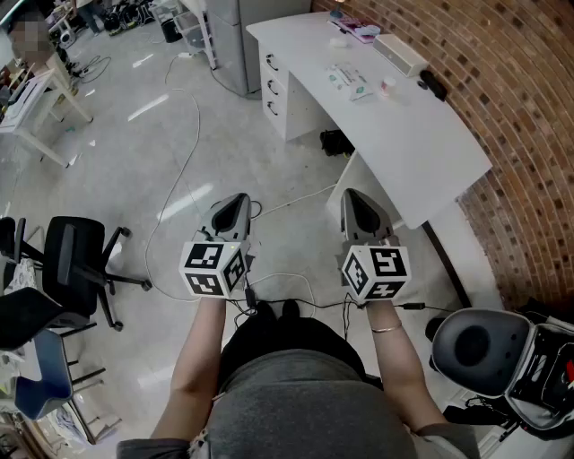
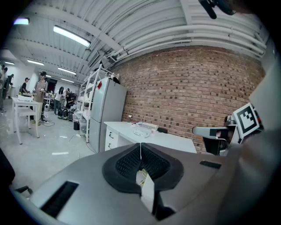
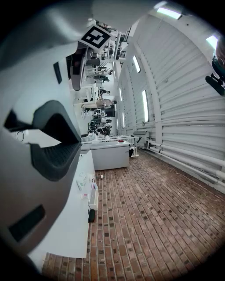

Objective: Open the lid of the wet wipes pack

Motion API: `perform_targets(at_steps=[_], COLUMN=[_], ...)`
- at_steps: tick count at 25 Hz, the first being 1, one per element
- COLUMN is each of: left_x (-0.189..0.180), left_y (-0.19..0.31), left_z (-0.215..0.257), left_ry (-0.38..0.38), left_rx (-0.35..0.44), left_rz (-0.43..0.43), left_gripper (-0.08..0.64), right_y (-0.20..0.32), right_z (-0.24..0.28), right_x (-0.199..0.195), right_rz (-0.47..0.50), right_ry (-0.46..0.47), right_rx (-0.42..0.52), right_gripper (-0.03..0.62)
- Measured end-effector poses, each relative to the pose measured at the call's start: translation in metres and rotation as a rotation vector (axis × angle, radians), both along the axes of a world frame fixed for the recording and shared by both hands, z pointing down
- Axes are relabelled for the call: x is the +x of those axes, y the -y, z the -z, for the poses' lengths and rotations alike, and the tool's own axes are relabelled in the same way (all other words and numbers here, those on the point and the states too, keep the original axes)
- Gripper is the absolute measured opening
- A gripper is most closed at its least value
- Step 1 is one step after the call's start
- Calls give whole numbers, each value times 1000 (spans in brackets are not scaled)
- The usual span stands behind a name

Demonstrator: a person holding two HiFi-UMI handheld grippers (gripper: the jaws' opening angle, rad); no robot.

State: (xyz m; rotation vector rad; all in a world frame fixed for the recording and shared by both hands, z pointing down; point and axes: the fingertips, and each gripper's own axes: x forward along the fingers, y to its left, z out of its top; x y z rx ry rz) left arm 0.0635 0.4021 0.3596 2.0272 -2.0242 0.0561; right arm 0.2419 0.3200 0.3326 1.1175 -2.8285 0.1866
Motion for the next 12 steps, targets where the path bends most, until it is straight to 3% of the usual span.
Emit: perform_targets(at_steps=[12], left_x=[12], left_y=[7], left_z=[-3], left_ry=[17], left_rx=[-20], left_rz=[33], left_gripper=[28], right_y=[11], right_z=[-17], right_x=[17], right_rz=[-38], right_ry=[-31], right_rx=[-14], right_gripper=[5])
